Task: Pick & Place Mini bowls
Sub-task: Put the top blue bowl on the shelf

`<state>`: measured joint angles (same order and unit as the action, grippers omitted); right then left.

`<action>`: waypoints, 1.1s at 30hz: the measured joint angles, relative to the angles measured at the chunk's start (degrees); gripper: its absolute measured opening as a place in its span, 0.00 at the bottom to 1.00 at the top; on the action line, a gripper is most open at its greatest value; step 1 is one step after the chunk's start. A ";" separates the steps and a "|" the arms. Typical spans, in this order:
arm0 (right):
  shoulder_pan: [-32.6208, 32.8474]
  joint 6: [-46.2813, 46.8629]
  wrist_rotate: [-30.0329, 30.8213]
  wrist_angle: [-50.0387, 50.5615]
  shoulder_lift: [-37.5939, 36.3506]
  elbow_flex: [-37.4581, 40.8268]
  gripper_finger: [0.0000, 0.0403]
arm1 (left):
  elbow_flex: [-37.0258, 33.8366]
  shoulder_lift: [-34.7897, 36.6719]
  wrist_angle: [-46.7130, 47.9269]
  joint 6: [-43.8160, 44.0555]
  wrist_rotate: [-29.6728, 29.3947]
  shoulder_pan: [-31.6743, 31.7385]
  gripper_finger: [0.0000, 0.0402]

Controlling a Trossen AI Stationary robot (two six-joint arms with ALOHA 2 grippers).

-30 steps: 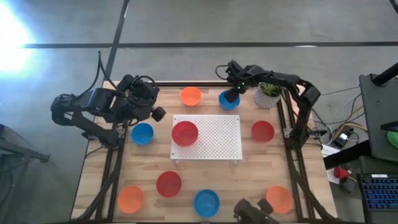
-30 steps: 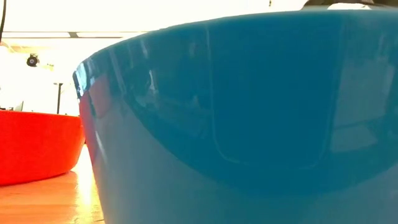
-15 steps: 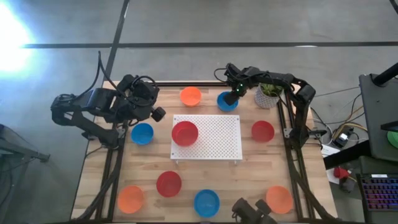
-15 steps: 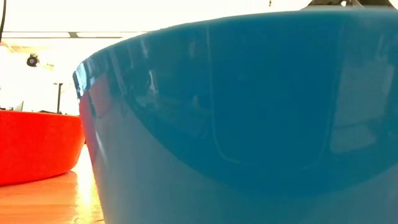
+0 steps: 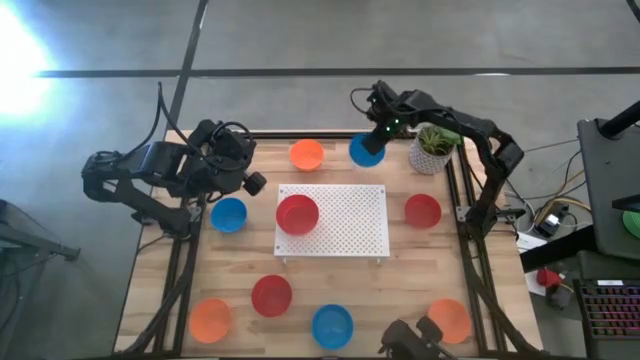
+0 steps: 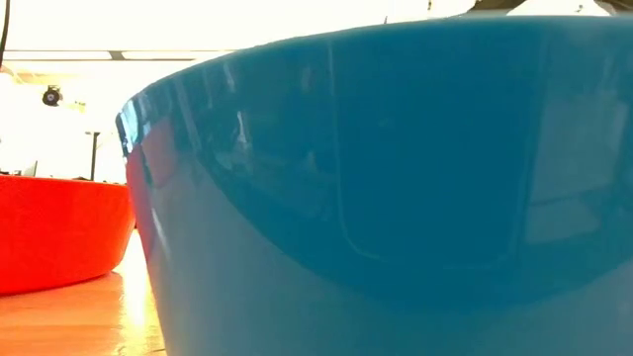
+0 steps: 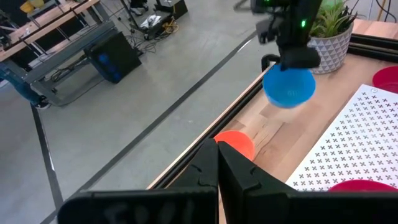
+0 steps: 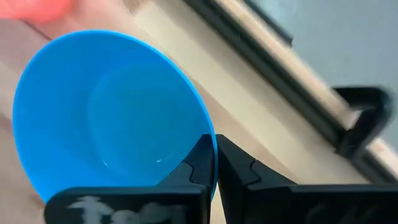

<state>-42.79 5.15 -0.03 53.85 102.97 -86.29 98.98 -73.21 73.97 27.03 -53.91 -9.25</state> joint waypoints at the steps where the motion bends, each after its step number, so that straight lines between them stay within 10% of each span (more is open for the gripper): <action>1: 0.09 -0.27 0.00 0.71 -0.74 -1.02 0.02 | 0.00 0.00 0.00 0.04 0.00 0.01 0.00; 33: 27.15 0.70 -11.86 12.87 -3.35 -9.54 0.02 | -0.27 0.00 -0.02 0.24 0.02 0.00 0.00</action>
<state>-15.64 5.85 -11.89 66.72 99.61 -95.83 98.70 -73.21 73.95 27.27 -53.89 -9.25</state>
